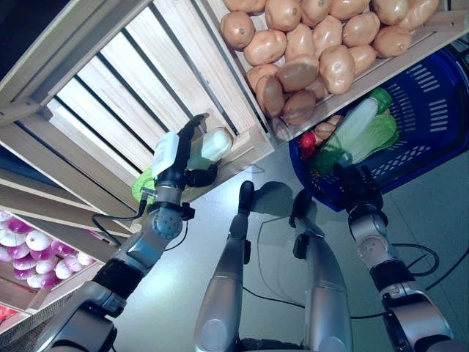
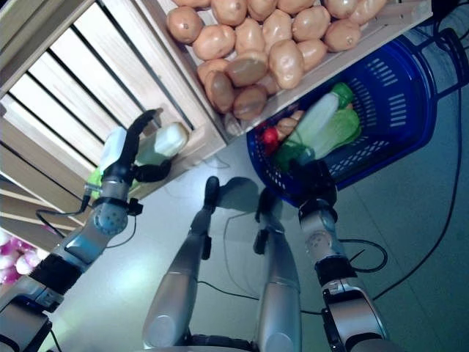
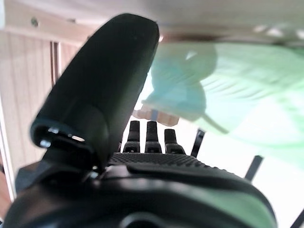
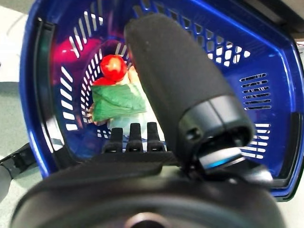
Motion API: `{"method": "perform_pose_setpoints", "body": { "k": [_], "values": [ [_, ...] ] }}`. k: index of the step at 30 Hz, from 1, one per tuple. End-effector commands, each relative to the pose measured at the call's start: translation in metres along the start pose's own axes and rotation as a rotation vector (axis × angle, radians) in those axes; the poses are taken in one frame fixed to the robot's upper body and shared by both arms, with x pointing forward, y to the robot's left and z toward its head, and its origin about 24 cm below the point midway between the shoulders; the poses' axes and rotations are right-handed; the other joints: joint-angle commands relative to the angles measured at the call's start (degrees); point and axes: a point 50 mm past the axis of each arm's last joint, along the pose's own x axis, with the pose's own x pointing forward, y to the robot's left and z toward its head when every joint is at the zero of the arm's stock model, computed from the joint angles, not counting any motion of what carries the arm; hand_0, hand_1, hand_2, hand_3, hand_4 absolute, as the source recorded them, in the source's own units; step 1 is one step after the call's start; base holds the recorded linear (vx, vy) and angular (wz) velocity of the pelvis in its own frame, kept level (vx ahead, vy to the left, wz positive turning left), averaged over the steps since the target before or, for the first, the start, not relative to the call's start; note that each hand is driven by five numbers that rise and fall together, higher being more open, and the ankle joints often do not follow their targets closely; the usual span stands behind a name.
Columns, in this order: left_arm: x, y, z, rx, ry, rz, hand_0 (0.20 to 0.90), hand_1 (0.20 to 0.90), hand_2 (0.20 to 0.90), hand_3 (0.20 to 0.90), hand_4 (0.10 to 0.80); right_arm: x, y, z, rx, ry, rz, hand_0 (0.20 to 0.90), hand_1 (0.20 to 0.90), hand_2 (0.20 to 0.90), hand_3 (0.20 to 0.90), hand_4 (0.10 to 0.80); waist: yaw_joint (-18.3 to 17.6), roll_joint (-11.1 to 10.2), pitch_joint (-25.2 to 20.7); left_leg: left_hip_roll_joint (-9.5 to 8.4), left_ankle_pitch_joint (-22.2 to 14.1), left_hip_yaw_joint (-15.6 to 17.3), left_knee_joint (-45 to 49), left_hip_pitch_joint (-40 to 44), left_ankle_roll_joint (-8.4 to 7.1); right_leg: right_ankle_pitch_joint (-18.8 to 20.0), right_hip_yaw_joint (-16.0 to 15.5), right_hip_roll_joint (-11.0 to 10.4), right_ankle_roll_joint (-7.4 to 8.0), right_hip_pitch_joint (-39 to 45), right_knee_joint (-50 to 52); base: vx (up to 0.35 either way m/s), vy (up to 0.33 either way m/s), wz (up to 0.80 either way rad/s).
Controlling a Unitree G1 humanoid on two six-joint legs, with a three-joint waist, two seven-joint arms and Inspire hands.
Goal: Put vegetables into the basket
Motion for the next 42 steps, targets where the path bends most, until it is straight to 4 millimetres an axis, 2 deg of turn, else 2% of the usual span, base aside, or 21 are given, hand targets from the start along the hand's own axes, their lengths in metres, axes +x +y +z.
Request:
{"method": "perform_pose_setpoints", "body": {
  "k": [1, 8, 13, 18, 21, 26, 32, 42],
  "values": [
    [0.011, 0.013, 0.021, -0.031, -0.097, 0.151, 0.900, 0.900, 0.900, 0.900, 0.800, -0.003, -0.004, 0.015, -0.043, -0.063, 0.018, 0.900, 0.900, 0.900, 0.900, 0.800, -1.6, 1.0, -0.2, -2.57, -0.1, 3.4, 4.3, -3.2, 0.92, 8.1, 1.4, 1.1, 3.84, 4.8, -8.3, 0.000, 0.000, 0.00],
    [0.025, -0.006, 0.015, -0.071, 0.045, 0.173, 0.900, 0.900, 0.900, 0.900, 0.800, -0.001, 0.014, 0.011, -0.053, -0.043, 0.044, 0.900, 0.900, 0.900, 0.900, 0.800, -2.9, -0.3, -0.2, -2.16, 0.1, 3.9, 4.4, -3.2, 0.64, 8.1, 2.0, 1.8, 3.77, 4.8, -8.4, -0.006, 0.001, -0.05],
    [0.031, -0.014, 0.007, -0.152, 0.157, 0.307, 0.900, 0.900, 0.900, 0.900, 0.800, 0.000, 0.026, 0.006, -0.061, -0.028, 0.059, 0.900, 0.900, 0.900, 0.900, 0.800, -3.8, -1.3, -0.2, -1.79, -0.1, 4.2, 4.9, -3.4, 0.42, 8.0, 2.5, 2.2, 3.72, 4.6, -8.0, 0.002, 0.007, -0.03],
    [0.033, -0.033, 0.004, -0.175, 0.247, 0.277, 0.900, 0.900, 0.900, 0.900, 0.800, -0.001, 0.039, -0.001, -0.065, -0.011, 0.072, 0.900, 0.900, 0.900, 0.900, 0.800, -4.5, -2.4, -0.2, -1.58, -0.3, 4.4, 5.3, -3.3, 0.32, 8.1, 2.7, 2.6, 3.65, 4.5, -7.8, 0.005, 0.002, -0.02],
    [0.031, -0.040, 0.002, -0.194, 0.276, 0.261, 0.900, 0.900, 0.900, 0.900, 0.800, -0.002, 0.040, -0.003, -0.066, -0.010, 0.077, 0.900, 0.900, 0.900, 0.900, 0.800, -4.7, -2.8, -0.2, -1.58, -0.4, 4.4, 5.4, -3.4, 0.33, 8.3, 2.7, 2.6, 3.71, 4.4, -7.9, 0.005, 0.000, -0.10],
    [0.025, -0.043, -0.005, -0.200, 0.318, 0.264, 0.900, 0.900, 0.900, 0.900, 0.800, -0.003, 0.037, -0.003, -0.064, -0.013, 0.071, 0.900, 0.900, 0.900, 0.900, 0.800, -4.6, -2.8, -0.2, -1.82, -0.6, 4.2, 5.4, -3.3, 0.40, 8.3, 2.6, 2.7, 3.79, 4.4, -8.0, 0.003, -0.001, -0.03],
    [0.021, -0.042, -0.017, -0.125, 0.388, 0.273, 0.900, 0.900, 0.900, 0.900, 0.800, -0.002, 0.037, -0.002, -0.064, -0.014, 0.073, 0.900, 0.900, 0.900, 0.900, 0.800, -4.4, -2.5, -0.2, -1.95, -0.8, 4.1, 5.6, -3.5, 0.33, 8.1, 2.3, 2.4, 3.87, 4.3, -7.8, 0.000, 0.000, 0.00],
    [0.011, -0.026, -0.047, 0.020, 0.481, 0.320, 0.900, 0.900, 0.900, 0.900, 0.800, -0.002, 0.026, 0.002, -0.070, -0.030, 0.061, 0.900, 0.900, 0.900, 0.900, 0.800, -4.3, -2.0, -0.2, -2.12, -1.0, 4.0, 6.1, -3.8, 0.26, 7.9, 2.0, 1.8, 3.90, 4.0, -7.4, 0.000, 0.000, 0.00]
  ]
}}
